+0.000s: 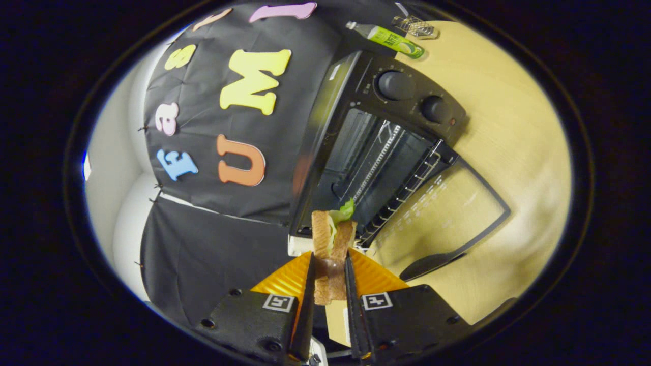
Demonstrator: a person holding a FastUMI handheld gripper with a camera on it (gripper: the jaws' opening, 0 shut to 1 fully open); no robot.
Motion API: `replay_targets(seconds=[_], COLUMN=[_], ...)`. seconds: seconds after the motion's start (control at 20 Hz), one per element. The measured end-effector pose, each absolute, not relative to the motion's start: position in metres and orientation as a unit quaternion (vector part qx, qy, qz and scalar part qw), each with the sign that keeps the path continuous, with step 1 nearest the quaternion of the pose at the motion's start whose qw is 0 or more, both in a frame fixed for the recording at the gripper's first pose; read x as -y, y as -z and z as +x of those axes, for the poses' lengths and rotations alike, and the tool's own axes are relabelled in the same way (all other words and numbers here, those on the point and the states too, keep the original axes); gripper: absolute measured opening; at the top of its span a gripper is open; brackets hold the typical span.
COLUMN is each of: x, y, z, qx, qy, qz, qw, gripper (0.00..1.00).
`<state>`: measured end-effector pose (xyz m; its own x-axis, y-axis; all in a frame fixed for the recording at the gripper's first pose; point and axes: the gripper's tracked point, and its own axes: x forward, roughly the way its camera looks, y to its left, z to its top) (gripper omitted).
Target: Open the toaster oven, put the food inside, and close the toaster oven door.
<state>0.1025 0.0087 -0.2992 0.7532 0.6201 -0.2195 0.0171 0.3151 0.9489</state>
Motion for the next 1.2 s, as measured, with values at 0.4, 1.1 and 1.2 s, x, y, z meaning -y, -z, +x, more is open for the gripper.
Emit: replay_targets(seconds=[0.4, 1.1, 1.2], x=[0.007, -0.011, -0.014], y=[0.318, 0.355, 0.354], z=[0.211, 0.239, 0.235], qx=[-0.173, -0.165, -0.165], qy=[-0.131, -0.076, -0.063], qz=[0.591, 0.385, 0.296], qw=[0.777, 0.905, 0.939], gripper=[0.35, 0.6, 0.74])
